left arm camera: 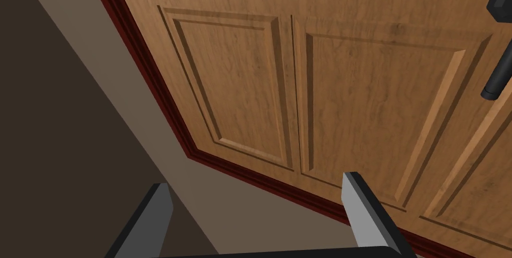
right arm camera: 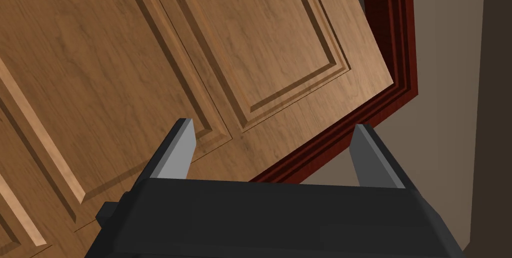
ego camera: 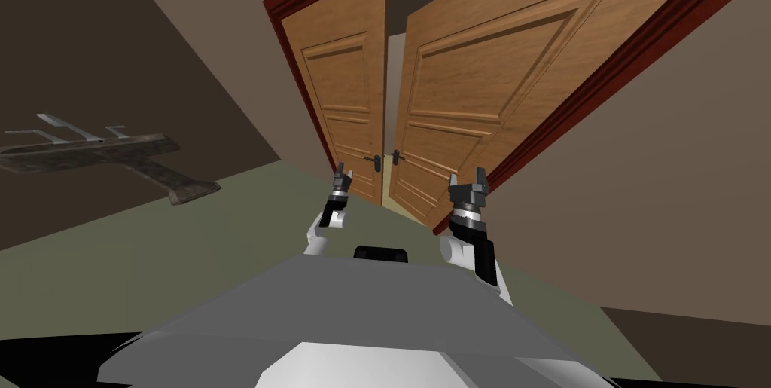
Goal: Push the door open
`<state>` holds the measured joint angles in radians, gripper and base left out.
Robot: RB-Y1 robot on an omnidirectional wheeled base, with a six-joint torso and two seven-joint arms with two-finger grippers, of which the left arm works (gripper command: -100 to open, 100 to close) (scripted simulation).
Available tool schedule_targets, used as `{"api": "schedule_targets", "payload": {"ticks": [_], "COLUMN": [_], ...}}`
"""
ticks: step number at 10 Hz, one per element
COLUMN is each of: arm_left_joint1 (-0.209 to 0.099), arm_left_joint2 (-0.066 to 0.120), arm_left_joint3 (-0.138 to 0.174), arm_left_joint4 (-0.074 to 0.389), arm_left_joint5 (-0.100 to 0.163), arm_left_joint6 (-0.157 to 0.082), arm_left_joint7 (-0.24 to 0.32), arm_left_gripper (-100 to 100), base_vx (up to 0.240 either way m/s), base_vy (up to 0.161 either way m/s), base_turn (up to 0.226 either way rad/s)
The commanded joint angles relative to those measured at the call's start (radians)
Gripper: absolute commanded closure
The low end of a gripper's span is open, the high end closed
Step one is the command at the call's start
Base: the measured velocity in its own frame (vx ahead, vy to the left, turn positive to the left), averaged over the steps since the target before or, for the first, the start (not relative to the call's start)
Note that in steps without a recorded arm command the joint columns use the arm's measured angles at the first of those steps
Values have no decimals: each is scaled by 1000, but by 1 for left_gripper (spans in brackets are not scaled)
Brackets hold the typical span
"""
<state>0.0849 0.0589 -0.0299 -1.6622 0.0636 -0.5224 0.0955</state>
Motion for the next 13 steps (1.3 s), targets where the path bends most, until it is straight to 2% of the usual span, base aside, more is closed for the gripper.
{"api": "schedule_targets", "payload": {"ticks": [1, 2, 3, 4, 5, 6, 9, 10, 11, 12, 13], "arm_left_joint1": [-36, -36, -62, -62, -88, -88, -166, -166, -191, -191, -216], "arm_left_joint2": [-3, -3, -4, -4, -6, -6, -13, -13, -16, -16, -19], "arm_left_joint3": [-8, -8, -12, -12, -17, -17, -29, -29, -33, -33, -37], "arm_left_joint4": [50, 72, 104, 117, 156, 162, 275, 296, 326, 339, 375], "arm_left_joint5": [-2, -2, -3, -3, -4, -4, -6, -6, -7, -7, -8], "arm_left_joint6": [7, 7, 11, 11, 16, 16, 29, 29, 33, 33, 37], "arm_left_joint7": [-9, -9, -13, -13, -18, -18, -31, -31, -35, -35, -39], "arm_left_gripper": [-100, -100, -100, -100, -100, -100, -100, -100, -100, -100, -100], "base_vx": [68, 55, 46, 40, 63, 50, 66, 61, 50, 37, 42], "base_vy": [93, 62, 59, 47, 45, 48, 83, 89, 73, 50, 46], "base_turn": [-50, -32, -34, -22, -30, -19, -51, -18, -23, -24, -30]}}
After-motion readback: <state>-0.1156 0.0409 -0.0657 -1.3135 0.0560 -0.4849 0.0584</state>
